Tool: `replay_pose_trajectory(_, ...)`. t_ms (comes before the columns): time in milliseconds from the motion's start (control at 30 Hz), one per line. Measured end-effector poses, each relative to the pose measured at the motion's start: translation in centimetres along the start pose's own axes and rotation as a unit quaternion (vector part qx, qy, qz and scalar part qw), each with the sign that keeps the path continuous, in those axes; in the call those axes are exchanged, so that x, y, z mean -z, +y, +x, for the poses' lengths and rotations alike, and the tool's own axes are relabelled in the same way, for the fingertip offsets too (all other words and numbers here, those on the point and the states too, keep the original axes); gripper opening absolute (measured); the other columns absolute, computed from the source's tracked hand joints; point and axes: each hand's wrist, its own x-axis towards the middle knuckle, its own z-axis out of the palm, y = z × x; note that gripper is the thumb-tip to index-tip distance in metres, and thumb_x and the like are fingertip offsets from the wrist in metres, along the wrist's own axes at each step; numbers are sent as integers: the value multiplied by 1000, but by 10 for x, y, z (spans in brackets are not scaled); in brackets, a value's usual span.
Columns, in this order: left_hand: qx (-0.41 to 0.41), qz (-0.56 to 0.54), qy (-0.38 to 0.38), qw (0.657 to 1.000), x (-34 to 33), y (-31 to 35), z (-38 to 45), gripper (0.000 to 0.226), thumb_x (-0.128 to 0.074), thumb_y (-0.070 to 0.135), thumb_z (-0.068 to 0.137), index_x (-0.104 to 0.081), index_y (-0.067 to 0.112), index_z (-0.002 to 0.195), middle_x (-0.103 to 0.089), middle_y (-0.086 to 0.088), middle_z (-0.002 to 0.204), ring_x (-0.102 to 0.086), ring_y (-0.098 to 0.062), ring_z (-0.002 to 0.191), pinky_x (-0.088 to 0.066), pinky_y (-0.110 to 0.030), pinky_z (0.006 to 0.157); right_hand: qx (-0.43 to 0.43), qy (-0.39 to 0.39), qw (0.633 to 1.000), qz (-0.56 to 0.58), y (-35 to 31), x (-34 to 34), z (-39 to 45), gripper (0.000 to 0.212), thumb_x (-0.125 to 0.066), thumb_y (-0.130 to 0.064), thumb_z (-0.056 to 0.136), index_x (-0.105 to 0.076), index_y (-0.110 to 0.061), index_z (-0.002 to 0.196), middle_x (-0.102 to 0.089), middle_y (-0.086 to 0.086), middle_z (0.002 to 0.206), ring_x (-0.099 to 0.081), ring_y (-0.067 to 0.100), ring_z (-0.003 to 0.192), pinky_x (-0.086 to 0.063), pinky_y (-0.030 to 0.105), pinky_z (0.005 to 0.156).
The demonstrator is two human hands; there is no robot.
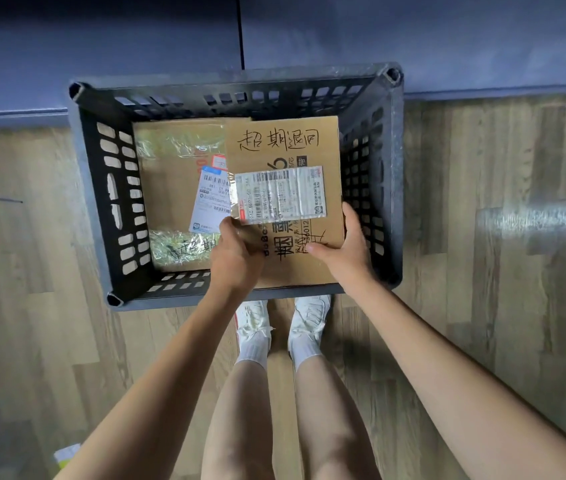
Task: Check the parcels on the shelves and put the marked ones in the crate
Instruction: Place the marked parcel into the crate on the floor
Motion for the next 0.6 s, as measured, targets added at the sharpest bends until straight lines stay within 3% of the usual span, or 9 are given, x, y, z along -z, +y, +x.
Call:
replay_pose_trajectory(233, -14, -15, -22, 1000, -8, 3, 9, 36, -50, 7, 82, -41, 0, 116, -61, -15, 101, -58, -36, 90, -48, -45, 79, -21, 29, 999, -12, 4, -5, 9, 93, -71, -7, 77, -11, -22, 147, -24, -1, 152, -26, 17, 138, -22, 29, 109)
replay_pose_trajectory(367, -32, 12, -14, 999, -21, 10, 10, 57, -40, 21, 68, -41, -5, 119, -51, -23, 110, -49, -38, 98, -43, -52, 85, -43, 48, 998, -27, 4, -3, 16, 92, -70, -5, 77, -12, -21, 147, -23, 1, 153, -25, 20, 139, -22, 35, 113)
replay_pose_trajectory(500, -57, 51, -5, 997, -29, 17, 14, 60, -48, 12, 77, -32, -6, 132, -50, -27, 113, -48, -42, 98, -40, -52, 85, -47, 79, 995, -29, 4, 6, 22, 91, -72, -5, 75, -17, -21, 146, -28, 3, 151, -28, 21, 137, -24, 37, 112)
replay_pose_trajectory(600, -62, 70, -9, 996, -35, 23, 20, 68, -59, 5, 79, -26, -1, 137, -45, -22, 120, -44, -39, 103, -35, -48, 94, -50, 86, 995, -30, 7, 7, 24, 92, -71, -6, 77, -13, -20, 147, -25, 3, 152, -26, 21, 138, -22, 36, 113)
